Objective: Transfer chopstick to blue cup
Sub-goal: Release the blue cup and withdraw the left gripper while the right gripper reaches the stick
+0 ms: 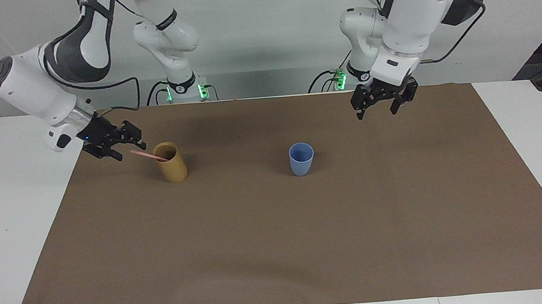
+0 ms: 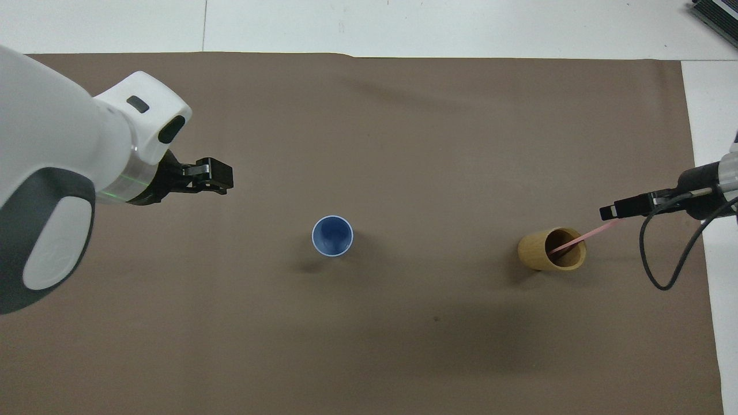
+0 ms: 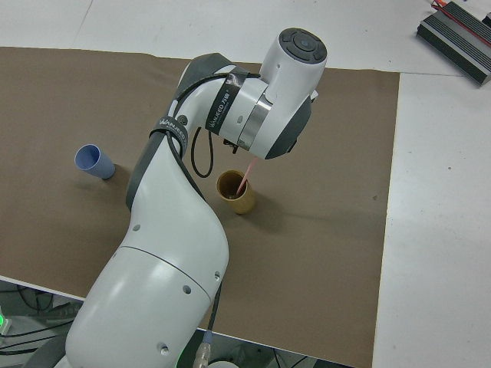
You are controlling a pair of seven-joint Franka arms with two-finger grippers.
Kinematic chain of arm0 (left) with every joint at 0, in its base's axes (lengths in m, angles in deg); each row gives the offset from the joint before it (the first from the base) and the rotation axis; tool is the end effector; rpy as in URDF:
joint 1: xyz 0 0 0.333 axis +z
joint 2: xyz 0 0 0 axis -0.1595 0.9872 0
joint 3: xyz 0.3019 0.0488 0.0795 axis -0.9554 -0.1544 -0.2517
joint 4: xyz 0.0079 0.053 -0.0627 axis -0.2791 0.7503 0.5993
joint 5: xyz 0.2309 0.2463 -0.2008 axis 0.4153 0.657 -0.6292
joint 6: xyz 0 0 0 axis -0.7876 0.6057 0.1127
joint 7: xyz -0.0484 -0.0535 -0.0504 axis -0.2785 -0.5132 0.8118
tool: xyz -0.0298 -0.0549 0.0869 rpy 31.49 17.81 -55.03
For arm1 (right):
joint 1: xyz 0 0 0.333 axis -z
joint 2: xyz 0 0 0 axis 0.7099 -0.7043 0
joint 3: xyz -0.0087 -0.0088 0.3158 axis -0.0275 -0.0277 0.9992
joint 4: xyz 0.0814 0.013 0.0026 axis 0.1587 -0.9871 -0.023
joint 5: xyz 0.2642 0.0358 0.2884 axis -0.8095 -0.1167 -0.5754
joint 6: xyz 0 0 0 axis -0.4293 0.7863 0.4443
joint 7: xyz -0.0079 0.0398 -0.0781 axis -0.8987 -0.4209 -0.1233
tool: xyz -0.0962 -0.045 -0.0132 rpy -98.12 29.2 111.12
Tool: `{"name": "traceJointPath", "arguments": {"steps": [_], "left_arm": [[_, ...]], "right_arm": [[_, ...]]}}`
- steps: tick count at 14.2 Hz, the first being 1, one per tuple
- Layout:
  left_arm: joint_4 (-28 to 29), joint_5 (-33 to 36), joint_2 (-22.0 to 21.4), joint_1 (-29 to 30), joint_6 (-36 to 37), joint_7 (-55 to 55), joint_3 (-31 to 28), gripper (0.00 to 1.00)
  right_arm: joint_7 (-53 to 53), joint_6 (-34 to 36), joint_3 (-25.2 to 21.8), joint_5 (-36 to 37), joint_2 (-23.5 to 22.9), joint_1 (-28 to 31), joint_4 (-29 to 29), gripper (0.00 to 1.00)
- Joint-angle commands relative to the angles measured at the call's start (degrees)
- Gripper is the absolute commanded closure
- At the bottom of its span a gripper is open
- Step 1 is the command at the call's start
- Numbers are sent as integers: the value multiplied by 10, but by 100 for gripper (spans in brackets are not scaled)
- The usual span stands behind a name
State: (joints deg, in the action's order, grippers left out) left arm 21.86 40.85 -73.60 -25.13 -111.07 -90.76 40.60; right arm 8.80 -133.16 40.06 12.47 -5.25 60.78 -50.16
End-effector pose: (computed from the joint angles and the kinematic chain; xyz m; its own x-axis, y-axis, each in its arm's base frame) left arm 0.5429 -0.1813 0.5986 0.9984 0.0534 0.0200 0.0527 -0.9981 0.0328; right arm 0.5546 -0.0855 0.4770 0.9885 0.1503 -0.0159 0.1356 -0.9282 -0.3466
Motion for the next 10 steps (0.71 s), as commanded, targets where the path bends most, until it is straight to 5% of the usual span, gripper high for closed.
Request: {"name": "traceJointPath", "arguments": {"steps": [1,4,8,10], "left_arm": [[-6,2,-16,37,35,48,4,0],[-5,2,-37,63,45,66,4,0],[-4,1,-39,78,50,65,4,0],[-5,-1,-39,102,69,65,4,0]], "right_arm": [[-39,-12,3,-9,4,4,-18,25],[-44,-11,3,-8,5,4,-20,48],[-57,-5,3,-8,4,6,-18,100],[-56,0,3,-8,3,12,-13,100]]}}
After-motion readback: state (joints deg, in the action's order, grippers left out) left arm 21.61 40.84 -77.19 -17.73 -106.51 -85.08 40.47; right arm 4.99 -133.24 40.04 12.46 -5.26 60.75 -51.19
